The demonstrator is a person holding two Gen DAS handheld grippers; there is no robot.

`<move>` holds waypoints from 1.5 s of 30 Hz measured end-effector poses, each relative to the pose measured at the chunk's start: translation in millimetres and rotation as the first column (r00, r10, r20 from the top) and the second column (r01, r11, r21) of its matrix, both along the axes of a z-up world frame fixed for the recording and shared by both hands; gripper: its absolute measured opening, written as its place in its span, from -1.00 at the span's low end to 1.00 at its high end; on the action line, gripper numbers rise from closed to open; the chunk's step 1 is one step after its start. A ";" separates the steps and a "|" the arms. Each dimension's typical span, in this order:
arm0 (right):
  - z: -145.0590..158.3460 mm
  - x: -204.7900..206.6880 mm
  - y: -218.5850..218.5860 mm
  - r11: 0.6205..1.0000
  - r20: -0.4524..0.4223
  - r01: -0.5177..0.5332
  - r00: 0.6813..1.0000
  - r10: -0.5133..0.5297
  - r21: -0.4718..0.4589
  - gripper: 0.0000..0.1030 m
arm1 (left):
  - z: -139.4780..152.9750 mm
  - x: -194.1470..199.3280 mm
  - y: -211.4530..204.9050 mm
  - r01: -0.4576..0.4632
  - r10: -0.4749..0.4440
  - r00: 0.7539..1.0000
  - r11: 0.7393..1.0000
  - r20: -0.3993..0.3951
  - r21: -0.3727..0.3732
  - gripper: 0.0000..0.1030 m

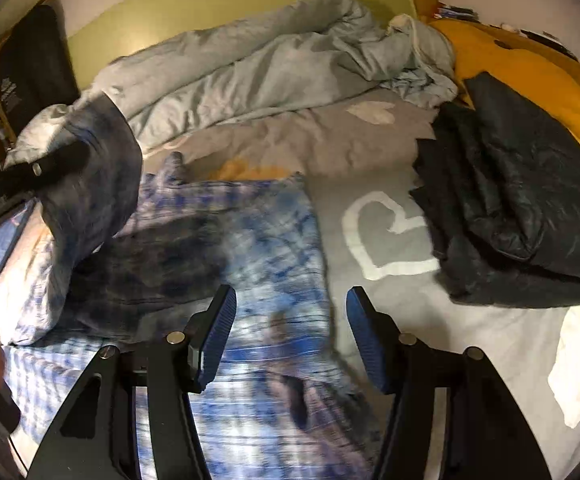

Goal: Fold large clothes

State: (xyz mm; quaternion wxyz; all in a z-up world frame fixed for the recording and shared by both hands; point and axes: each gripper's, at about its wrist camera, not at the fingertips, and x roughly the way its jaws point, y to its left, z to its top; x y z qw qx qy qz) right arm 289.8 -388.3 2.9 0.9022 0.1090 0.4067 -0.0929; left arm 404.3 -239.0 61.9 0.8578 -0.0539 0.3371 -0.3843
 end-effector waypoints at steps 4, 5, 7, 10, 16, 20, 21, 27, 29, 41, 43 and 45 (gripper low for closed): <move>-5.1 1.8 -8.2 1.000 -0.008 0.024 1.000 -0.024 0.019 0.10 | -20.6 -11.9 -15.9 0.058 -0.058 0.998 0.998 -0.007 0.023 -0.84; -6.0 2.1 -8.3 1.000 -0.010 0.026 1.000 -0.026 0.018 0.10 | -21.1 -15.9 -14.3 0.052 -0.053 0.998 0.997 0.019 0.049 -0.84; -7.0 2.8 -7.9 1.000 0.002 0.022 1.000 -0.022 0.021 0.10 | -19.1 -20.6 -3.8 0.032 -0.035 0.998 0.997 0.053 0.066 -0.64; -7.2 4.9 -3.3 0.999 0.037 -0.009 0.999 0.007 0.050 0.10 | -12.1 -20.9 34.0 -0.046 0.041 0.995 0.997 0.091 0.062 0.19; -21.1 33.6 23.6 0.978 0.066 -0.164 0.986 0.156 0.126 0.10 | -6.9 -17.1 136.9 -0.264 0.231 0.948 0.955 0.219 0.133 0.31; -40.0 60.0 39.4 0.956 -0.001 -0.266 0.963 0.268 0.120 0.07 | -25.3 -11.9 200.0 -0.410 0.346 0.894 0.888 0.284 0.209 0.31; -45.2 67.4 42.0 0.959 -0.036 -0.267 0.962 0.271 0.093 0.07 | -30.5 -10.8 212.9 -0.437 0.372 0.883 0.874 0.286 0.212 0.31; -69.7 84.6 36.6 0.982 -0.122 -0.178 0.975 0.185 0.068 -0.98 | -72.4 14.9 309.2 -0.574 0.558 0.819 0.802 0.134 0.163 0.31; -67.8 81.8 36.1 0.986 -0.094 -0.164 0.982 0.166 0.028 -0.96 | -85.6 26.6 334.9 -0.624 0.620 0.780 0.765 0.082 0.157 0.31; -42.1 95.2 26.3 0.993 0.001 -0.105 0.994 0.105 -0.046 -0.96 | -111.9 13.0 339.4 -0.586 0.578 0.809 0.777 0.107 0.228 0.31; -55.0 97.3 23.4 0.993 -0.046 -0.113 0.993 0.111 -0.035 -0.96 | -108.7 6.1 335.8 -0.576 0.565 0.816 0.784 0.120 0.229 0.31; -63.0 94.9 21.7 0.992 -0.066 -0.123 0.990 0.121 -0.024 -0.91 | -104.0 0.2 333.2 -0.565 0.551 0.825 0.795 0.126 0.222 0.31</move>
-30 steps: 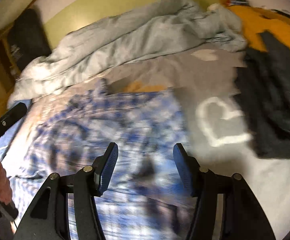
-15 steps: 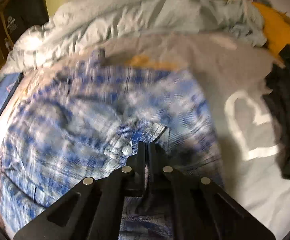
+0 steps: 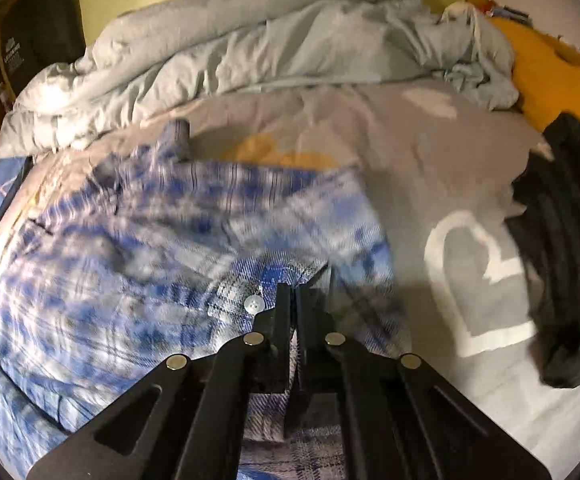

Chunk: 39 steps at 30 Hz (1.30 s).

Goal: Fold large clothes

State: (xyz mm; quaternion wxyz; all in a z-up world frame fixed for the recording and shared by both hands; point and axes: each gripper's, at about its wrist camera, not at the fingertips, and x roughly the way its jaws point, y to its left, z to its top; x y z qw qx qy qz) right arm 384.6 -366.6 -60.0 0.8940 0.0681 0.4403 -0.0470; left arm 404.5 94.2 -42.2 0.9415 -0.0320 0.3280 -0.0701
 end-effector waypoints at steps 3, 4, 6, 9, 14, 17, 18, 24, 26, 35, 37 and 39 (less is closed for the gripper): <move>8.1 -9.1 1.5 0.999 0.032 0.010 0.999 -0.010 -0.030 -0.57 | 10.2 -14.8 -5.9 0.024 -0.023 0.999 1.000 0.027 -0.003 0.31; 15.0 -15.1 2.8 0.999 0.055 0.008 0.998 -0.005 -0.043 -0.46 | 14.4 -19.9 -7.8 0.030 -0.030 0.999 1.000 0.037 -0.001 0.31; 29.6 -28.8 7.3 0.998 0.106 -0.001 0.994 0.007 -0.057 -0.20 | 25.8 -34.8 -13.2 0.046 -0.046 0.997 0.999 0.069 0.006 0.31; 49.6 -53.9 21.0 0.998 0.160 -0.039 0.986 0.047 -0.051 -0.19 | 42.3 -56.8 -19.4 0.065 -0.065 0.991 0.998 0.115 0.006 0.46; 77.7 -104.8 54.0 0.995 0.251 -0.094 0.963 0.095 -0.013 0.24 | 69.8 -103.9 -27.0 0.095 -0.097 0.972 0.995 0.215 0.022 0.67; 86.9 -137.7 74.5 0.994 0.305 -0.112 0.947 0.103 0.010 0.72 | 79.8 -128.8 -27.8 0.123 -0.120 0.962 0.992 0.246 0.006 0.69; 88.5 -149.2 79.3 0.994 0.322 -0.110 0.941 0.099 0.016 0.78 | 82.0 -137.4 -27.0 0.117 -0.110 0.961 0.993 0.255 -0.011 0.70; 89.6 -199.4 93.7 0.995 0.374 -0.077 0.926 0.050 0.058 1.00 | 84.6 -184.5 -33.2 0.130 -0.121 0.948 0.991 0.294 -0.010 0.77; 87.3 -212.7 100.2 0.999 0.372 -0.039 0.928 0.032 0.011 1.00 | 84.3 -200.7 -40.4 0.117 -0.118 0.939 0.993 0.323 0.024 0.95; 59.3 -248.8 121.3 0.996 0.374 -0.046 0.925 0.070 -0.075 1.00 | 62.9 -236.2 -50.5 0.118 -0.118 0.945 0.993 0.305 0.018 1.00; 51.6 -248.5 124.3 0.996 0.351 -0.065 0.933 0.083 -0.060 1.00 | 57.9 -239.1 -51.3 0.119 -0.119 0.948 0.993 0.294 0.019 1.00; 46.3 -248.1 127.6 0.994 0.334 -0.079 0.937 0.098 -0.069 1.00 | 54.4 -240.1 -51.2 0.120 -0.120 0.950 0.993 0.288 0.019 1.00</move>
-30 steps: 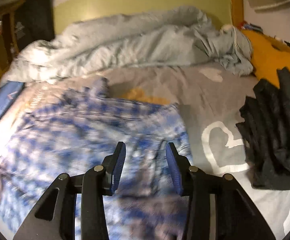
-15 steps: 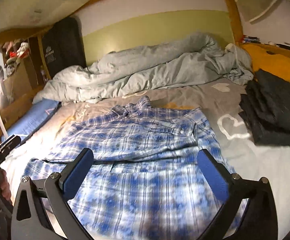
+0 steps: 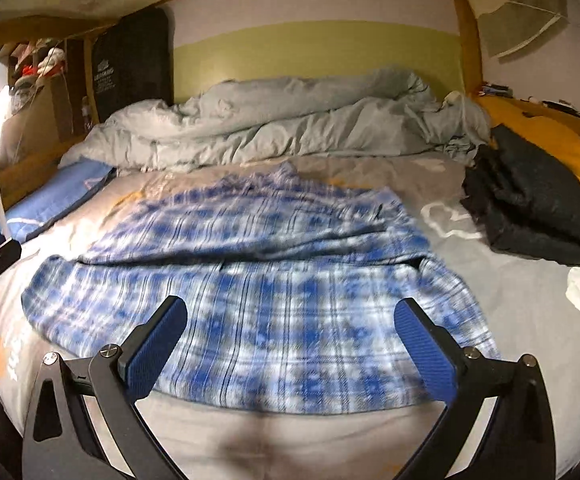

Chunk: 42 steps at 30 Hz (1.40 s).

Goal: Fold large clothes

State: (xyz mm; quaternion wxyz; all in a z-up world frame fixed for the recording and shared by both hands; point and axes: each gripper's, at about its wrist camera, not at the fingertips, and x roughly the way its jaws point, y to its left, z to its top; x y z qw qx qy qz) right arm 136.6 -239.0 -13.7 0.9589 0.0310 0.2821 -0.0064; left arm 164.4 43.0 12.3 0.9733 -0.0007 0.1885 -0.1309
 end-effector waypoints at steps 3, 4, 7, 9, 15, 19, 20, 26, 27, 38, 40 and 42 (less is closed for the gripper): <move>-4.5 -0.9 4.8 1.000 -0.007 -0.008 1.000 0.007 -0.026 1.00 | -4.5 -1.5 0.2 -0.003 0.003 1.000 1.000 -0.008 -0.001 1.00; -5.6 -1.5 6.3 1.000 -0.010 -0.011 1.000 0.011 -0.029 1.00 | -6.8 -1.4 -0.4 -0.002 0.002 1.000 1.000 -0.012 0.004 1.00; -9.8 -1.2 9.1 0.999 -0.024 -0.015 1.000 0.015 -0.037 1.00 | -13.4 1.3 -2.3 -0.007 0.008 1.000 0.999 -0.029 0.032 1.00; -15.0 1.4 11.4 0.999 -0.053 -0.036 0.998 0.034 -0.036 1.00 | -19.4 2.9 -4.6 0.014 -0.011 0.999 0.999 -0.052 0.042 1.00; -53.0 19.1 34.5 0.974 -0.301 -0.195 0.941 0.154 -0.113 0.99 | -53.9 13.6 -30.0 0.139 -0.097 0.972 0.972 -0.214 0.190 1.00; -75.3 23.2 47.2 0.946 -0.371 -0.228 0.919 0.132 -0.229 0.99 | -82.4 19.5 -45.6 0.221 -0.125 0.932 0.940 -0.340 0.261 1.00; -77.8 22.9 47.2 0.944 -0.373 -0.231 0.919 0.132 -0.236 0.99 | -88.1 20.7 -47.1 0.238 -0.130 0.922 0.934 -0.365 0.268 1.00; -78.3 32.4 25.7 0.951 -0.356 -0.128 0.934 0.021 -0.280 0.99 | -109.3 26.9 -45.7 0.243 -0.106 0.898 0.929 -0.428 0.281 1.00; -76.5 34.3 17.8 0.953 -0.350 -0.100 0.937 -0.007 -0.286 0.99 | -108.5 29.6 -41.3 0.209 -0.076 0.911 0.933 -0.406 0.294 1.00; -56.1 36.8 -59.3 0.963 -0.274 0.075 0.950 -0.148 -0.259 -0.96 | -96.1 56.0 19.9 -0.003 0.086 0.943 0.969 -0.323 0.249 -0.90; -43.7 26.6 -56.0 0.961 -0.245 0.057 0.961 -0.126 -0.270 -0.97 | -78.4 39.7 22.6 -0.012 0.083 0.957 0.969 -0.278 0.248 -0.91; -32.0 11.1 -52.2 0.959 -0.226 0.030 0.969 -0.097 -0.283 -0.97 | -62.7 22.7 28.0 -0.009 0.073 0.961 0.972 -0.267 0.234 -0.91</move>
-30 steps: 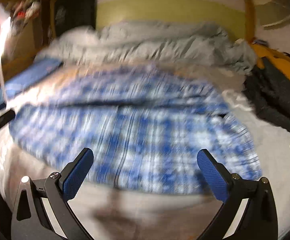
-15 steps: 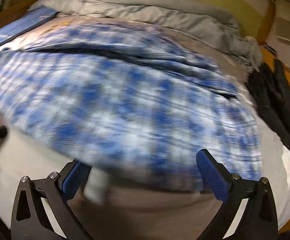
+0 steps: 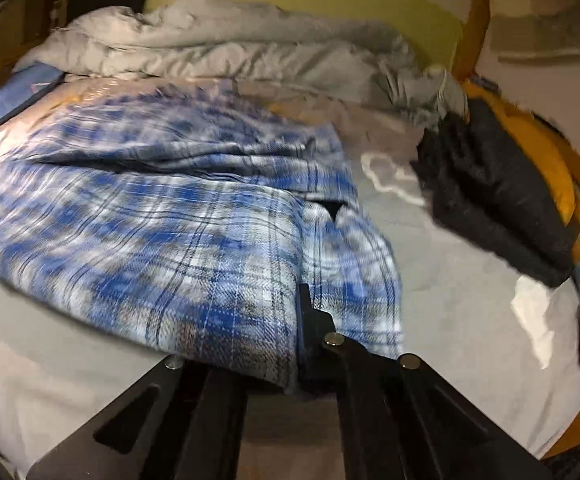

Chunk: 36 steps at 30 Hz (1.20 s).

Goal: Fold large clothes

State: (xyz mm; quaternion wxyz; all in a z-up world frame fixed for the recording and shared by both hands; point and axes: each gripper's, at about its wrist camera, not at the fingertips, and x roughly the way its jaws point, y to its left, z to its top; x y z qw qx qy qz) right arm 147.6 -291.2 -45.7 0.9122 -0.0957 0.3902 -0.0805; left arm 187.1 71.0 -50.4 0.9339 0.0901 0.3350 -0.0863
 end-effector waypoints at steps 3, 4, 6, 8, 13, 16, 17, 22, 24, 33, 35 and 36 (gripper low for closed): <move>12.5 -30.7 3.6 0.999 -0.001 -0.045 0.999 0.045 -0.015 -0.97 | 13.0 -30.2 6.7 0.050 -0.049 0.998 0.999 -0.025 0.012 -0.91; 16.6 -42.5 3.3 0.998 -0.005 -0.060 0.998 0.060 -0.012 -0.97 | 15.3 -39.6 6.3 0.070 -0.070 0.997 0.997 -0.044 0.019 -0.91; 22.6 -59.6 -0.4 0.997 -0.025 -0.080 0.996 0.080 0.013 -0.96 | 15.9 -48.5 4.5 0.094 -0.090 0.992 0.995 -0.094 0.036 -0.91; 26.4 -64.4 -8.8 0.994 -0.058 -0.085 0.994 0.089 0.073 -0.93 | 17.1 -45.3 2.7 0.102 -0.097 0.984 0.995 -0.149 0.022 -0.90; 48.5 -28.8 -24.9 0.986 -0.010 -0.069 0.997 0.071 0.152 -0.92 | 45.8 14.2 -9.0 0.117 -0.115 0.979 0.993 -0.169 0.000 -0.82; 73.6 15.5 -28.3 0.978 0.059 -0.081 0.996 0.071 0.191 -0.91 | 66.8 72.3 -19.8 0.110 -0.108 0.981 0.994 -0.160 0.002 -0.83; 78.5 30.4 -28.2 0.978 0.068 -0.083 0.995 0.071 0.191 -0.92 | 72.2 93.2 -19.9 0.107 -0.109 0.979 0.994 -0.171 -0.019 -0.83; 81.4 122.3 -35.3 0.984 0.045 -0.052 0.998 0.045 0.168 -0.93 | 70.6 195.2 -25.4 0.074 -0.080 0.958 0.997 -0.274 -0.033 -0.83; 75.3 151.5 -40.9 0.984 0.018 -0.048 0.999 0.046 0.170 -0.93 | 55.9 226.9 -24.7 0.063 -0.080 0.936 0.996 -0.342 -0.062 -0.82; 18.4 238.2 -54.1 0.976 -0.108 -0.017 0.993 0.041 0.216 -0.93 | -0.1 306.1 -25.5 0.017 -0.096 0.878 0.985 -0.468 -0.171 -0.81; 6.2 247.7 -56.1 0.977 -0.139 -0.003 0.990 0.034 0.215 -0.92 | -5.8 309.4 -27.3 0.015 -0.092 0.878 0.986 -0.470 -0.164 -0.63; 2.2 249.9 -58.2 0.977 -0.149 0.006 0.989 0.026 0.214 -0.83 | -4.8 308.4 -26.5 0.002 -0.073 0.883 0.988 -0.464 -0.152 -0.33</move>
